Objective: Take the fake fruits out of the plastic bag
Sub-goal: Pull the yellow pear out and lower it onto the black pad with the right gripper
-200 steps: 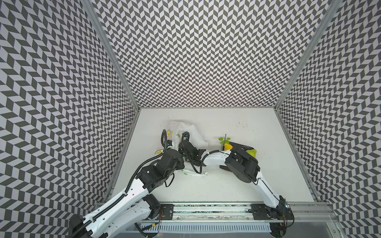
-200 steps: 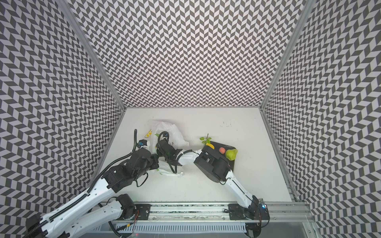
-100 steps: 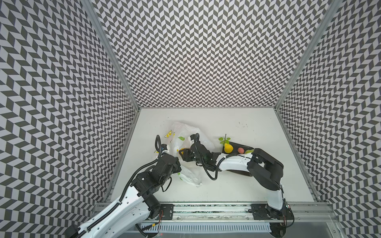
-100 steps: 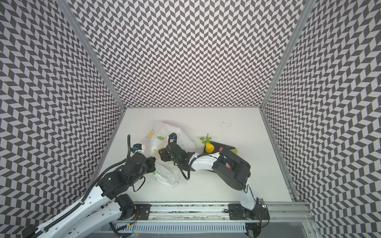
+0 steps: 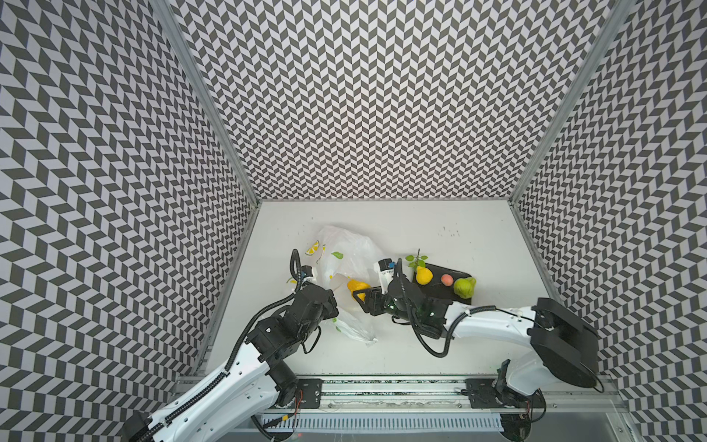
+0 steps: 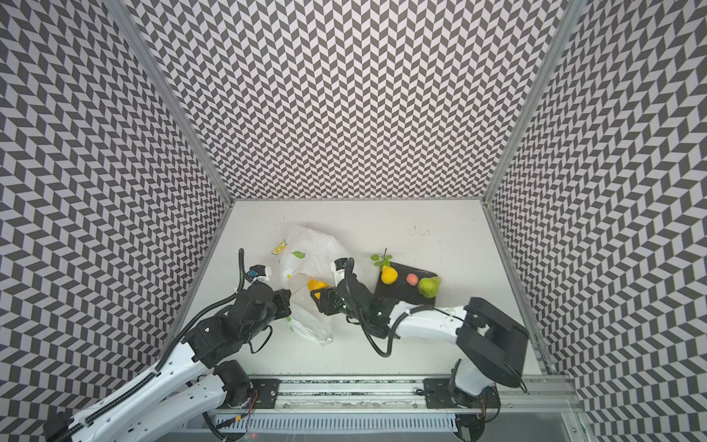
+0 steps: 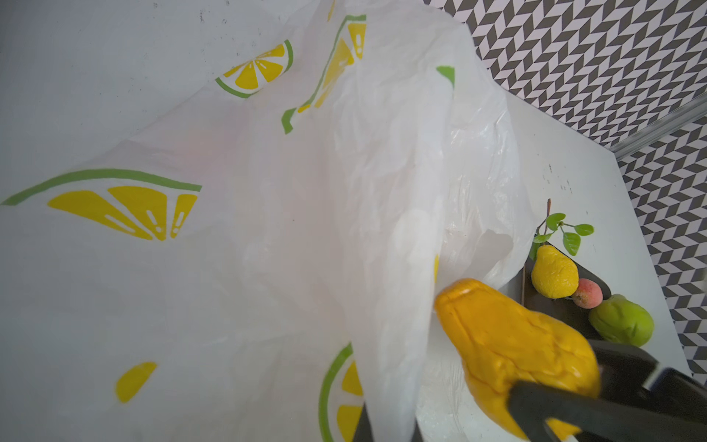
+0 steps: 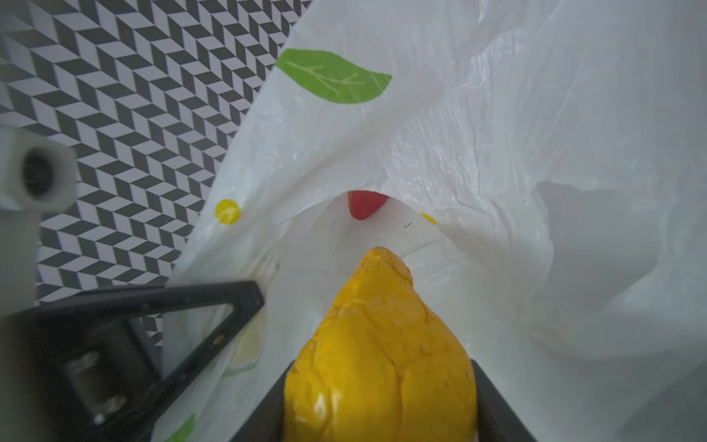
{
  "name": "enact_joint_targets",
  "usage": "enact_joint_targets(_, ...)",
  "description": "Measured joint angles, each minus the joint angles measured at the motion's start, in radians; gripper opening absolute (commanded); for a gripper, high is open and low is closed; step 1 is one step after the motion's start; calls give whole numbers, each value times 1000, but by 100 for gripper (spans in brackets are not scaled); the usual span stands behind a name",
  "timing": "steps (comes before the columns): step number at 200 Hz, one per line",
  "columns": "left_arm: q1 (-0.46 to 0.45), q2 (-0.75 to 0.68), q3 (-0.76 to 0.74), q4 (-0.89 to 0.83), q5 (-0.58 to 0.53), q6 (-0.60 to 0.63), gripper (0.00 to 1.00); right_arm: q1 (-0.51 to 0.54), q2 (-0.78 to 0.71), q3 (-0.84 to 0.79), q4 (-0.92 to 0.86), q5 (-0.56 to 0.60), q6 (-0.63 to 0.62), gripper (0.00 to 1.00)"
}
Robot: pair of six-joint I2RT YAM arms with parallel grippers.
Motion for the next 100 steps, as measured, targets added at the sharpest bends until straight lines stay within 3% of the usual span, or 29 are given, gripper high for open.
enact_joint_targets(56,0,-3,0,32,-1,23,0,42,-322,-94,-189,11,23,44)
enact_joint_targets(100,0,-22,-14,36,0,26,0,37,-602,-114,-411,147,31,44)
